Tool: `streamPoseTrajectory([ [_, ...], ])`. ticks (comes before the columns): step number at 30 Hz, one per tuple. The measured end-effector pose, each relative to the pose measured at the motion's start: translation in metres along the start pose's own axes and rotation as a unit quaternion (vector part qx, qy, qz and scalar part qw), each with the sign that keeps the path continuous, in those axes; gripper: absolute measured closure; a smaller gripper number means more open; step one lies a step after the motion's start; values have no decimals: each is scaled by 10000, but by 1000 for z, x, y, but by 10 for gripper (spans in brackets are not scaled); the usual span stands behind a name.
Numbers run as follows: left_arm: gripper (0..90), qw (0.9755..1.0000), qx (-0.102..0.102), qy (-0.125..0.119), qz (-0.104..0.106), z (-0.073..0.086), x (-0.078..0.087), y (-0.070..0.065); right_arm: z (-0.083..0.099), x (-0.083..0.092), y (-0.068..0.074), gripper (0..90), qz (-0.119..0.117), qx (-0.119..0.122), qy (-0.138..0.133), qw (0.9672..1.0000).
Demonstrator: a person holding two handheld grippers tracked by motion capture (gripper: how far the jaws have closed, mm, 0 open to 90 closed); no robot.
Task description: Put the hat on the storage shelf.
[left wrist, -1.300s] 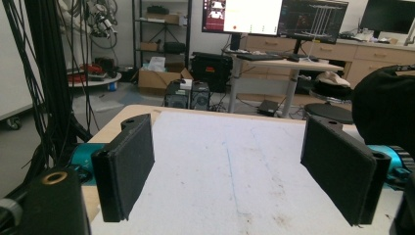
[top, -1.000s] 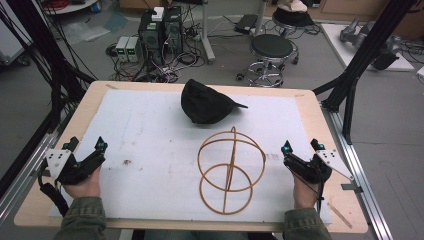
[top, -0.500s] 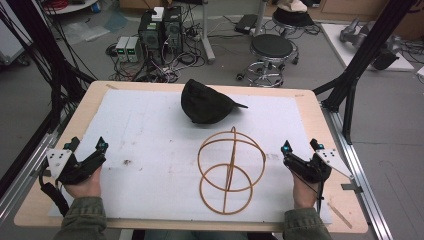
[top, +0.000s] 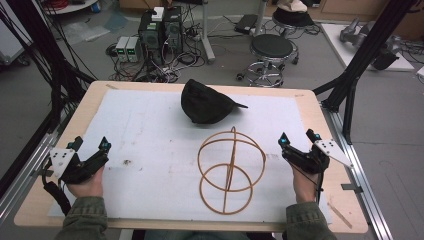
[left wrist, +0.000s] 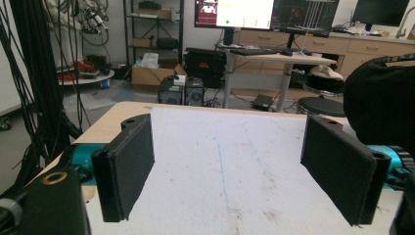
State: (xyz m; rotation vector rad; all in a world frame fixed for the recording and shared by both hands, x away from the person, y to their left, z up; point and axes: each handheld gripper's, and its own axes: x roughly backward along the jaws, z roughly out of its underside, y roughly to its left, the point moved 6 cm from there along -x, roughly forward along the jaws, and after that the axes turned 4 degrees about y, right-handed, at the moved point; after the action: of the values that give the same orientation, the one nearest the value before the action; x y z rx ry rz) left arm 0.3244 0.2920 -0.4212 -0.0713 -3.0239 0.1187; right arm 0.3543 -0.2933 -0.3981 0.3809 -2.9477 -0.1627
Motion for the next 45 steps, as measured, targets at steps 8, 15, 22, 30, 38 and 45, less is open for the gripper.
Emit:
streamPoseTrajectory([
  [8, 202, 10000, -21, 0, 27, 0, 0, -2, -22, -21, 7, 56, -101, 271, 28, 9996],
  [15, 202, 10000, -17, 12, 31, 0, -1, -1, -34, -46, 11, 57, -250, 286, 140, 9992],
  [22, 202, 9999, -105, 40, 44, 2, -2, -4, -28, -64, 21, 57, -465, 191, 317, 9982],
  [30, 202, 9999, -125, 64, 48, 2, -3, -4, -22, -83, 26, 56, -627, 157, 491, 9967],
  [38, 202, 9998, -169, 74, 43, 3, -4, -5, -21, -97, 29, 57, -819, 219, 628, 9944],
  [45, 202, 9998, -177, 63, 43, 3, -4, -6, -13, -108, 36, 57, -957, 453, 687, 9920],
])
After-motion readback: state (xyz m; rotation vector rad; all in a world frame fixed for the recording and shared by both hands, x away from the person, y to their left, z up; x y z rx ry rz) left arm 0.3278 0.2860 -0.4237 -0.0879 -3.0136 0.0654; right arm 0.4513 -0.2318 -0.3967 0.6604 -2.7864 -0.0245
